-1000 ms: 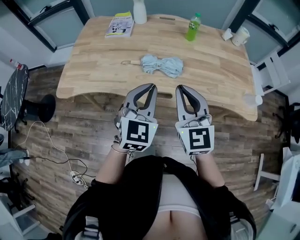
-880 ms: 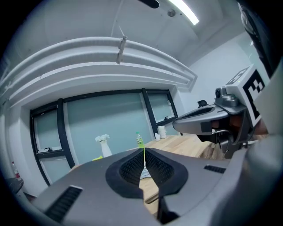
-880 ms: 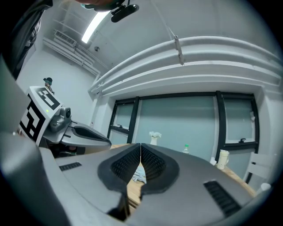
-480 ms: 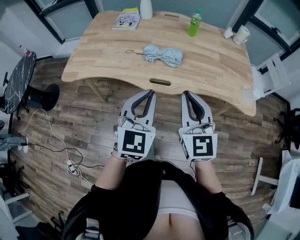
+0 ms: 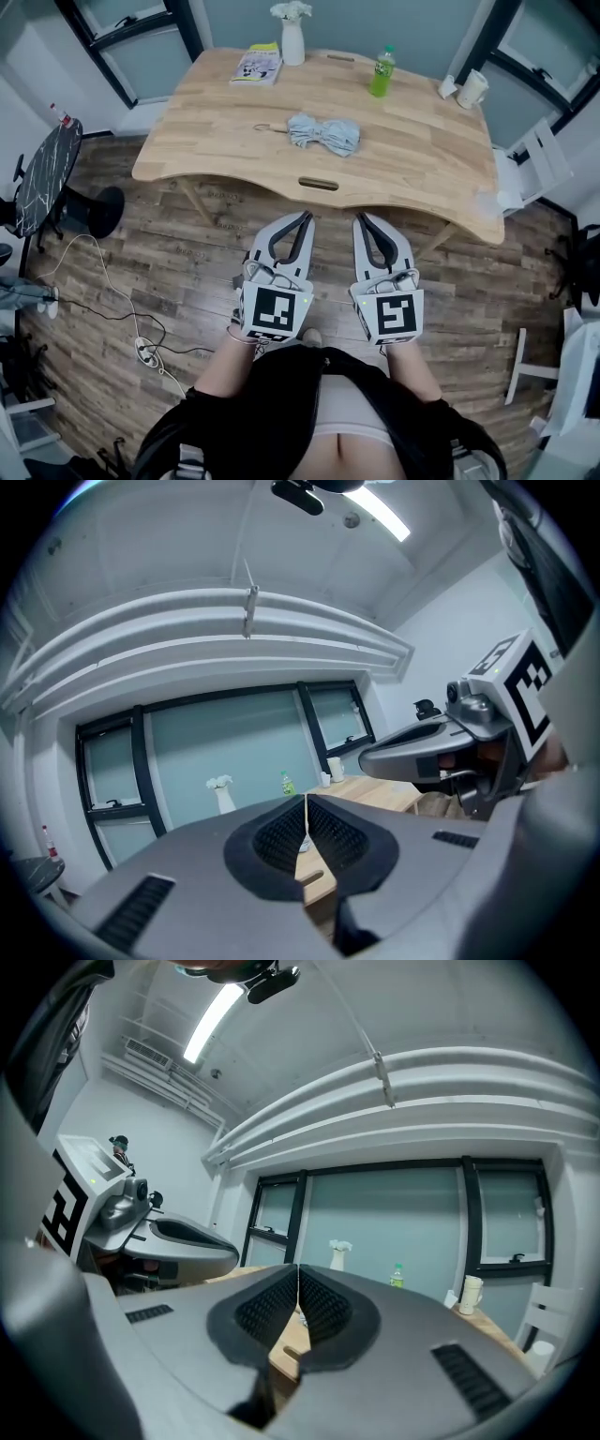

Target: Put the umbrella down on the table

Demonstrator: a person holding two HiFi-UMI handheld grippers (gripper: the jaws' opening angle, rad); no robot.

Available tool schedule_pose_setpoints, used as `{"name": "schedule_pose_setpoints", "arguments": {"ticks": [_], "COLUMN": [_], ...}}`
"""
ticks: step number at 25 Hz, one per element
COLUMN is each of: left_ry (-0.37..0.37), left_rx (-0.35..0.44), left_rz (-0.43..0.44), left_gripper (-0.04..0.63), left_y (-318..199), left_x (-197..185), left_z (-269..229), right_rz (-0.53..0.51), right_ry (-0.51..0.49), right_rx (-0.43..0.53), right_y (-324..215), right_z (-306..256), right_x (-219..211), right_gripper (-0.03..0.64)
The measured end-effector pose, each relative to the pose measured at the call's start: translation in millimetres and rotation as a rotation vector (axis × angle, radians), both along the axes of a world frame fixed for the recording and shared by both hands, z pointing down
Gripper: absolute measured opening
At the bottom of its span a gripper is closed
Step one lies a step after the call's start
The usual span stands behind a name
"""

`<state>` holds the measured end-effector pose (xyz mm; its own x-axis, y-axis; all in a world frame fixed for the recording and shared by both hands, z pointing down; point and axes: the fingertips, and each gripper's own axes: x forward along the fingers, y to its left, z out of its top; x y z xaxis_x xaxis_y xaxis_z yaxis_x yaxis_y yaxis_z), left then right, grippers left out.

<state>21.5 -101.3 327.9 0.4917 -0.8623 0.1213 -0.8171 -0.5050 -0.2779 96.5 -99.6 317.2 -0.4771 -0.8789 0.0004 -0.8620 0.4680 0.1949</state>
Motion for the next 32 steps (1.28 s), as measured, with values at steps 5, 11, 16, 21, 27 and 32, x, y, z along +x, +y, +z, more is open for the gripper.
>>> {"name": "schedule_pose_setpoints", "arguments": {"ticks": [5, 11, 16, 21, 27, 32], "left_ry": [-0.013, 0.003, 0.007, 0.021, 0.039, 0.052], "left_rx": [-0.013, 0.002, 0.032, 0.045, 0.019, 0.009], "left_rz": [0.007, 0.013, 0.030, 0.042, 0.068, 0.080], "left_gripper": [0.012, 0.012, 0.008, 0.006, 0.006, 0.006], "left_y": [9, 22, 56, 101, 163, 220], "left_x": [-3, -10, -18, -38, -64, -82], "left_z": [6, 3, -9, -15, -10, -10], "right_rz": [-0.006, 0.003, 0.020, 0.024, 0.031, 0.051], "right_ry": [0.003, 0.015, 0.001, 0.010, 0.014, 0.006], "right_rx": [-0.001, -0.025, -0.021, 0.019, -0.014, -0.021], "right_y": [7, 25, 61, 105, 172, 231], "right_z": [2, 4, -2, -7, 3, 2], "right_x": [-8, -18, -29, -51, -85, -104], "right_gripper": [0.029, 0.029, 0.029, 0.029, 0.029, 0.029]}}
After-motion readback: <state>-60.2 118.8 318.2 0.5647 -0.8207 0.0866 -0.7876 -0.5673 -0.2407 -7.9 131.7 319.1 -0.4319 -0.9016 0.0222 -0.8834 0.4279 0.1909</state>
